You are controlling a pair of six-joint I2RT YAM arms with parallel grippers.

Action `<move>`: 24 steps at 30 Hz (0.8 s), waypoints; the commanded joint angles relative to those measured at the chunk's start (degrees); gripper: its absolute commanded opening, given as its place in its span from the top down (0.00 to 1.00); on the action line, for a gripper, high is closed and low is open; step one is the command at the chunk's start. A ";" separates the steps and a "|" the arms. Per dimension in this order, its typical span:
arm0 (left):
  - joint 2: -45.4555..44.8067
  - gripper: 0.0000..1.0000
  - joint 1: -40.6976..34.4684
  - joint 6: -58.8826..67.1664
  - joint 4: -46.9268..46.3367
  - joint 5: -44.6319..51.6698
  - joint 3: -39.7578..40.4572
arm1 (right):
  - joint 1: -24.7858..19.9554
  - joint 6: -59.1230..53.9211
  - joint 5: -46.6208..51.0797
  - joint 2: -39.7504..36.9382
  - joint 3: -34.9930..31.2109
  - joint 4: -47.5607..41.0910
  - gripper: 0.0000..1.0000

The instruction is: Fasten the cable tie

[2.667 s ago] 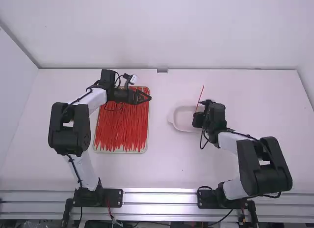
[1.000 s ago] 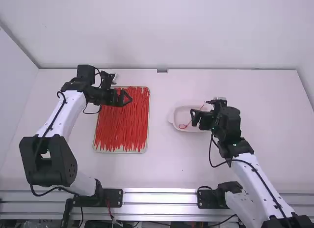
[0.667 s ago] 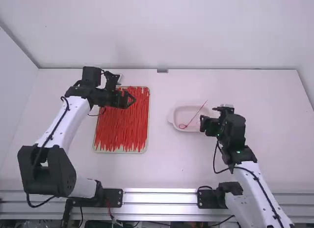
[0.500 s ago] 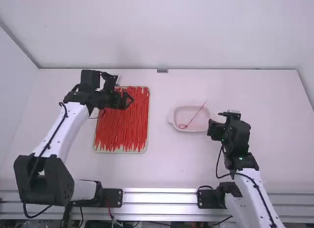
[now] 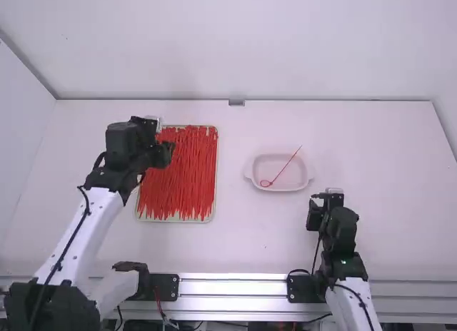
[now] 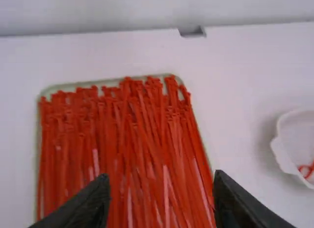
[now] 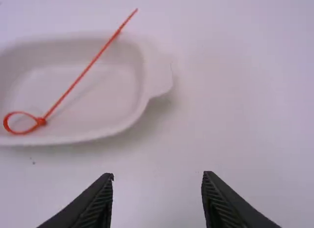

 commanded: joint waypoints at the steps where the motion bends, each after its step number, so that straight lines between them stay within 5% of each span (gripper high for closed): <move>1: -3.84 0.52 0.27 0.03 2.09 -5.92 -3.12 | 0.05 -0.45 0.40 -3.18 -0.64 0.05 0.59; 9: -14.83 0.71 0.27 0.03 13.08 -12.80 -14.11 | 0.05 -0.45 0.40 -12.93 -0.64 0.05 0.76; 24: -33.76 1.00 0.27 0.03 13.13 -12.80 -33.04 | 0.05 -0.45 0.40 -25.44 -0.64 0.05 0.97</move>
